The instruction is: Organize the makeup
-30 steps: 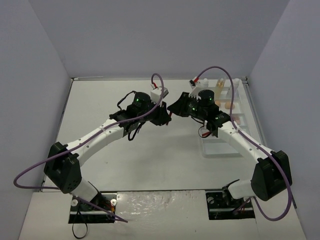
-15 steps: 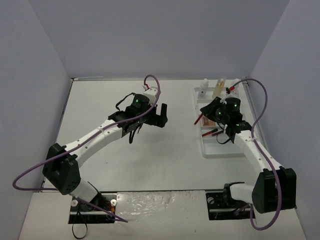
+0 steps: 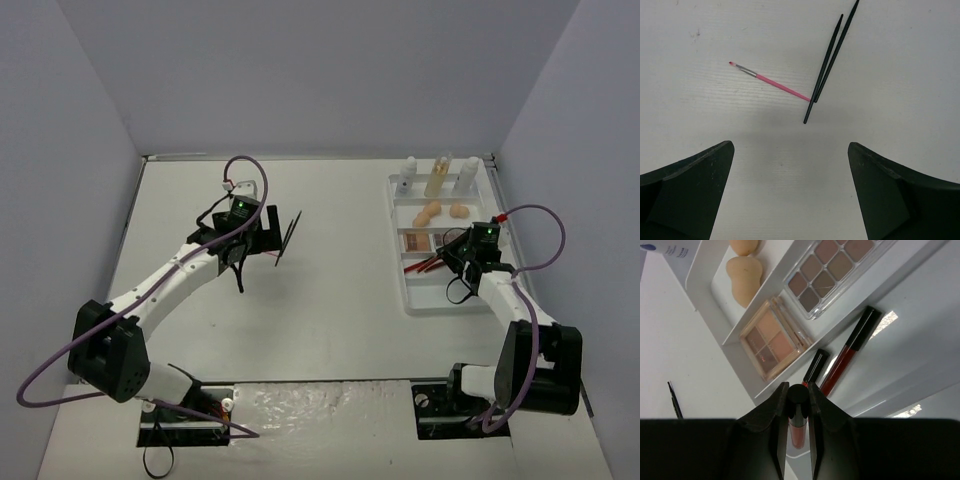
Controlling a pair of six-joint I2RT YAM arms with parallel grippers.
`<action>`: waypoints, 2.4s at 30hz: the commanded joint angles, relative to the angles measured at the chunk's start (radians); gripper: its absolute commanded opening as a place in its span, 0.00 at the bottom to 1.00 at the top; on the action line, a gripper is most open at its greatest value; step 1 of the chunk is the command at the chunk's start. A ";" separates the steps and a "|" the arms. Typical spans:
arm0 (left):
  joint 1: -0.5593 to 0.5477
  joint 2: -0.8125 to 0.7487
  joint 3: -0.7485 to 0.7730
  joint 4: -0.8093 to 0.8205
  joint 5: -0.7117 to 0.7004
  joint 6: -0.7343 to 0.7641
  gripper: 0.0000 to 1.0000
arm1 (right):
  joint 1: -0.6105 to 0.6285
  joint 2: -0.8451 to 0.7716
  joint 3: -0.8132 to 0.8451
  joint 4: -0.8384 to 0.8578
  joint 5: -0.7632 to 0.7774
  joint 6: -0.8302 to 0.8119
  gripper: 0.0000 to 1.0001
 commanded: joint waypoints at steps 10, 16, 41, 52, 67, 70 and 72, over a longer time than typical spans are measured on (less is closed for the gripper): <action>0.030 -0.055 -0.013 -0.004 -0.030 -0.081 0.97 | -0.011 -0.002 0.036 0.027 0.059 0.020 0.51; 0.041 -0.010 -0.001 -0.012 -0.023 -0.076 0.93 | 0.067 -0.064 0.117 -0.032 0.072 -0.102 0.56; 0.119 0.465 0.327 -0.181 -0.078 -0.484 0.62 | 0.218 -0.159 0.186 -0.072 -0.040 -0.340 0.97; 0.147 0.544 0.375 -0.217 -0.060 -0.515 0.48 | 0.256 -0.197 0.176 -0.076 -0.028 -0.372 1.00; 0.190 0.590 0.379 -0.311 -0.064 -0.476 0.06 | 0.269 -0.208 0.169 -0.077 -0.016 -0.387 1.00; 0.197 0.578 0.353 -0.322 -0.070 -0.443 0.00 | 0.270 -0.203 0.176 -0.076 -0.026 -0.388 1.00; 0.202 0.558 0.336 -0.315 -0.077 -0.414 0.00 | 0.271 -0.198 0.183 -0.076 -0.044 -0.392 1.00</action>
